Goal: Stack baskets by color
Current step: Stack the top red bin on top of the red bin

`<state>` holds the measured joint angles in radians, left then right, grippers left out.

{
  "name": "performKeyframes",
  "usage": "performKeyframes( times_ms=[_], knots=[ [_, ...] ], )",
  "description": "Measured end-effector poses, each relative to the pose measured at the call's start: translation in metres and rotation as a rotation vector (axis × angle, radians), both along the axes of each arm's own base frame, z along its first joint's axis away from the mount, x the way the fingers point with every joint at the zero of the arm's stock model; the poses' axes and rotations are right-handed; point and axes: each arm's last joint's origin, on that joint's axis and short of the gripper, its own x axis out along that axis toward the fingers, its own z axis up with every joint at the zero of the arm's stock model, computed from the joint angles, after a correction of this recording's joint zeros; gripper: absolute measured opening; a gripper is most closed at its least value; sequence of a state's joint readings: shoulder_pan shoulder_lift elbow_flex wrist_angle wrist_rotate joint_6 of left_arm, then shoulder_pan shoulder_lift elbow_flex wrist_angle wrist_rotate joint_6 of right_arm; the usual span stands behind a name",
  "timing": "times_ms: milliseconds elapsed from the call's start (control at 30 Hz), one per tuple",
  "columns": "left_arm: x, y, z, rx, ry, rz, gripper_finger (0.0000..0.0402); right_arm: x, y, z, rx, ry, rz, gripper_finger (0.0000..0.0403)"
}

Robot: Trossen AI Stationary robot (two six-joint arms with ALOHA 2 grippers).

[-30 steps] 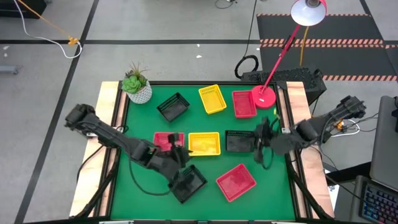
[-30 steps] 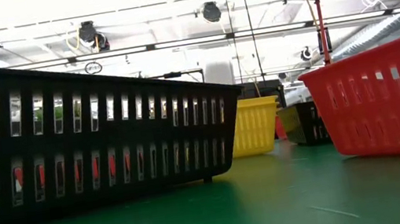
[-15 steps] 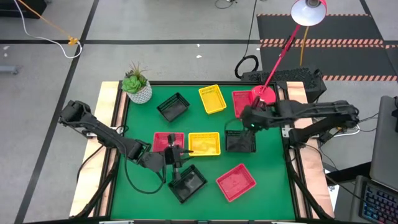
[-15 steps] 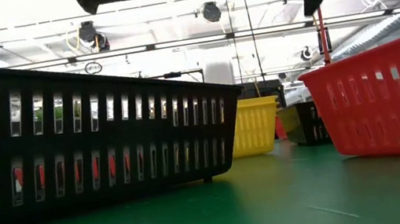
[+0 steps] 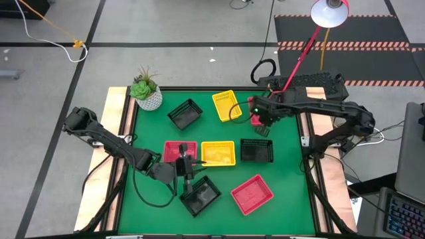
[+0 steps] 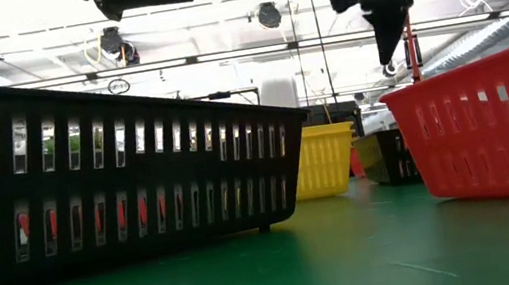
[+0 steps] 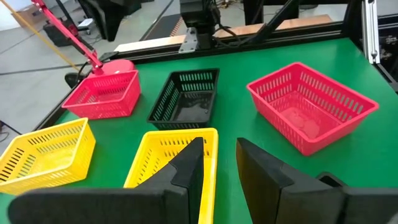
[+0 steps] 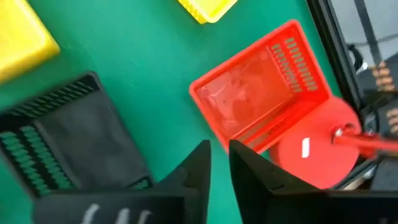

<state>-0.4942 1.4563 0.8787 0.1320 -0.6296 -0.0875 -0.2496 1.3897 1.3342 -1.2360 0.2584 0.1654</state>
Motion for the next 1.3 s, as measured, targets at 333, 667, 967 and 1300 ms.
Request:
performKeyframes(
  times_ms=[333,667,967,1300],
  knots=[
    [0.000,0.000,0.000,0.000,0.002,-0.001,0.0097,0.005,-0.007,-0.009,0.035,0.014,0.220,0.0116],
    [-0.001,0.000,-0.003,-0.010,0.025,0.006,0.0097,0.003,-0.010,-0.060,0.034,0.052,0.359,0.0126],
    [-0.001,0.000,-0.003,-0.010,0.025,0.006,0.0097,-0.011,-0.027,-0.097,0.045,0.064,0.366,0.0126],
    [-0.001,0.001,-0.003,-0.009,0.024,0.008,0.0097,-0.020,-0.039,-0.113,0.023,0.065,0.386,0.0126]
  ],
)
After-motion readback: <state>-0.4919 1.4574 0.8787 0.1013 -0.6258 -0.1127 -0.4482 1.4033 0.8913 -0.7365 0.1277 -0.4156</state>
